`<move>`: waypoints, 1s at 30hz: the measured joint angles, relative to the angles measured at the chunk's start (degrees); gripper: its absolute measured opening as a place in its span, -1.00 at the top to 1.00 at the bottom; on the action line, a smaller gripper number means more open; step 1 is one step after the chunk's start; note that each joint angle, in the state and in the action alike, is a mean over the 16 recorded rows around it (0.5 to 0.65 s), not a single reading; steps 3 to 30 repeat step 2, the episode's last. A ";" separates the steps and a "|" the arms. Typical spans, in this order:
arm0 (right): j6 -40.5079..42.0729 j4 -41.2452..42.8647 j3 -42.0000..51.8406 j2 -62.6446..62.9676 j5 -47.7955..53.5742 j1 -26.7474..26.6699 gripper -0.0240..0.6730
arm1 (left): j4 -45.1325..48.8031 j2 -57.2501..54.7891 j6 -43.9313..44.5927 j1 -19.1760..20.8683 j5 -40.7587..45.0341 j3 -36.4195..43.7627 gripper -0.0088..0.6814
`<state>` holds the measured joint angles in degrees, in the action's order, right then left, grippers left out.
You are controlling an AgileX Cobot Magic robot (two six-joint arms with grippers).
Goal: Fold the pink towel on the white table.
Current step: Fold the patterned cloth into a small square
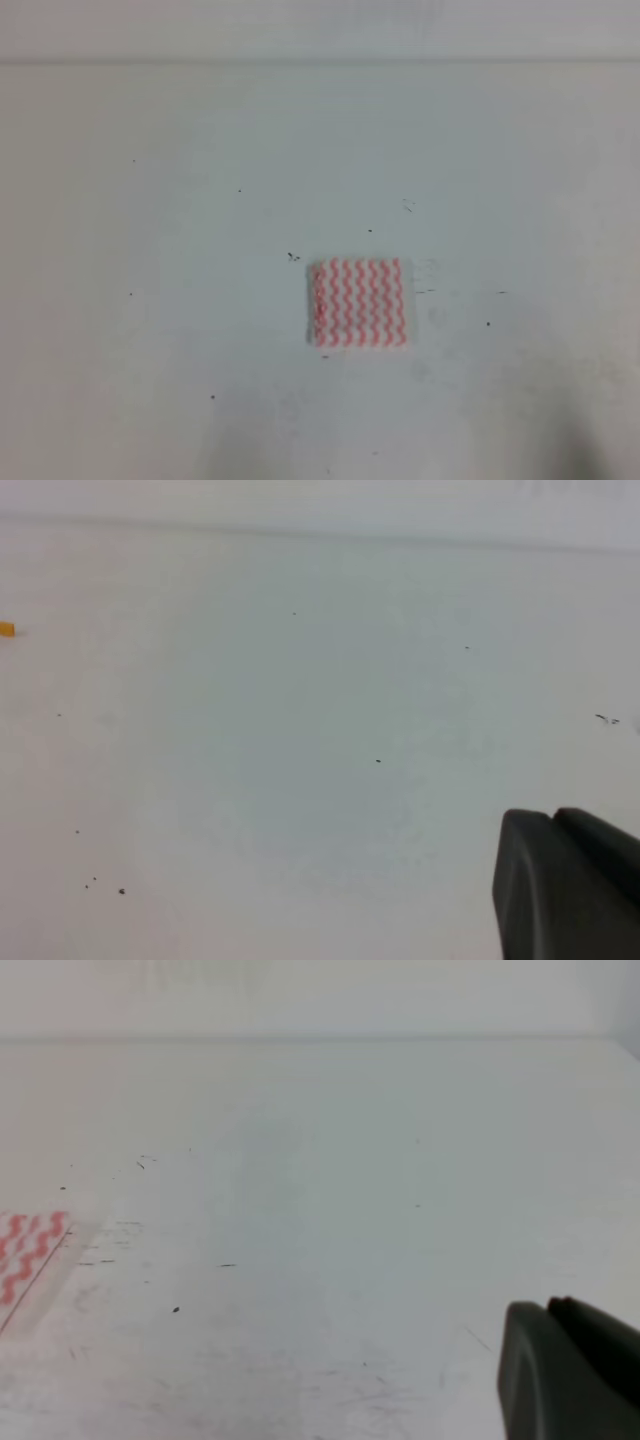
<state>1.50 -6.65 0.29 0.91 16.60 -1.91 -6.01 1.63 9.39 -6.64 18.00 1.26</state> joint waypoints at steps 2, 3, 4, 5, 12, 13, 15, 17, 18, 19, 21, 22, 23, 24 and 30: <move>0.00 0.00 0.00 -0.01 0.00 0.00 0.98 | 0.03 0.07 0.00 0.01 -0.10 0.08 0.99; 0.00 0.00 0.00 -0.01 0.00 0.00 0.98 | 0.03 0.07 0.00 0.01 -0.10 0.08 0.99; 0.00 0.00 0.00 -0.01 0.00 0.00 0.98 | 0.03 0.07 0.00 0.01 -0.10 0.08 0.99; 0.00 0.00 0.00 -0.01 0.00 0.00 0.98 | 0.03 0.07 0.00 0.01 -0.10 0.08 0.99; 0.00 0.00 0.00 -0.01 0.00 0.00 0.98 | 0.03 0.07 0.00 0.01 -0.10 0.08 0.99; 0.00 0.00 0.00 -0.01 0.00 0.00 0.98 | 0.03 0.07 0.00 0.01 -0.10 0.08 0.99; 0.00 0.00 0.00 -0.01 0.00 0.00 0.98 | 0.03 0.07 0.00 0.01 -0.10 0.08 0.99; 0.00 0.00 0.00 -0.01 0.00 0.00 0.98 | 0.03 0.07 0.00 0.01 -0.10 0.08 0.99; 0.00 0.00 0.00 -0.01 0.00 0.00 0.98 | 0.03 0.07 0.00 0.01 -0.10 0.08 0.99; 0.00 0.00 0.00 -0.01 0.00 0.00 0.98 | 0.03 0.07 0.00 0.01 -0.10 0.08 0.99; 0.00 0.00 0.00 -0.01 0.00 0.00 0.98 | 0.03 0.07 0.00 0.01 -0.10 0.08 0.99; 0.00 0.00 0.00 -0.01 0.00 0.00 0.98 | 0.03 0.07 0.00 0.01 -0.10 0.08 0.99; 0.00 0.00 0.00 -0.01 0.00 0.00 0.98 | 0.03 0.07 0.00 0.01 -0.10 0.08 0.99; 0.00 0.00 0.00 -0.01 0.00 0.00 0.98 | 0.03 0.07 0.00 0.01 -0.10 0.08 0.99; 0.00 0.00 0.00 -0.01 0.00 0.00 0.98 | 0.03 0.07 0.00 0.01 -0.10 0.08 0.99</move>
